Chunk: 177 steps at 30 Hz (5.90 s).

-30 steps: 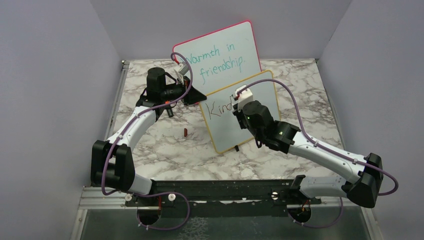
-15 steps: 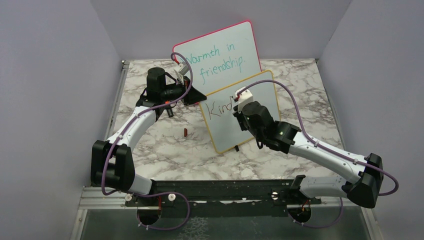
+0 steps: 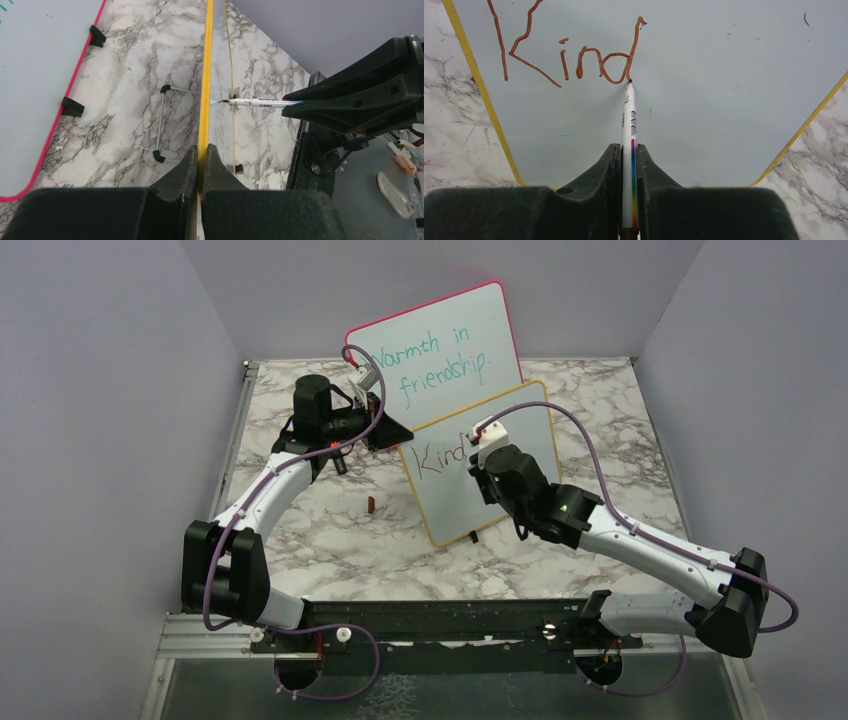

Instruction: Write a sentence on the whiteboard

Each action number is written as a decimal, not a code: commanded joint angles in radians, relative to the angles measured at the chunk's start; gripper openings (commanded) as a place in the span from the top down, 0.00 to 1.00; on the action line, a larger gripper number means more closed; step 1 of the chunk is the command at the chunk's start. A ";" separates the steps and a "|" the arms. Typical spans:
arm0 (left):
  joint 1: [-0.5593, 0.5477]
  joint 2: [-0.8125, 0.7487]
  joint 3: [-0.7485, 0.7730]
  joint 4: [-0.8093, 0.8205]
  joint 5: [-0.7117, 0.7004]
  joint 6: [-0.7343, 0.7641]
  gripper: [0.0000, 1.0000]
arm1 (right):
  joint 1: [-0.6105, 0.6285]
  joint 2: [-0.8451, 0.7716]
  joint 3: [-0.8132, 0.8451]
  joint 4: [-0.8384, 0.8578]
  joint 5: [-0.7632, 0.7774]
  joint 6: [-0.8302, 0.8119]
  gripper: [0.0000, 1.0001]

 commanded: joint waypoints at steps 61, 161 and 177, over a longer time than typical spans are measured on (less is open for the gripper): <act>-0.023 0.026 -0.001 -0.073 0.022 0.040 1.00 | -0.027 -0.021 -0.026 -0.012 -0.023 0.022 0.99; -0.026 0.029 0.005 -0.086 0.021 0.048 1.00 | -0.104 -0.063 -0.077 0.126 -0.006 0.012 0.99; -0.026 0.032 0.007 -0.092 0.024 0.052 1.00 | -0.145 -0.066 -0.079 0.122 0.008 0.005 0.99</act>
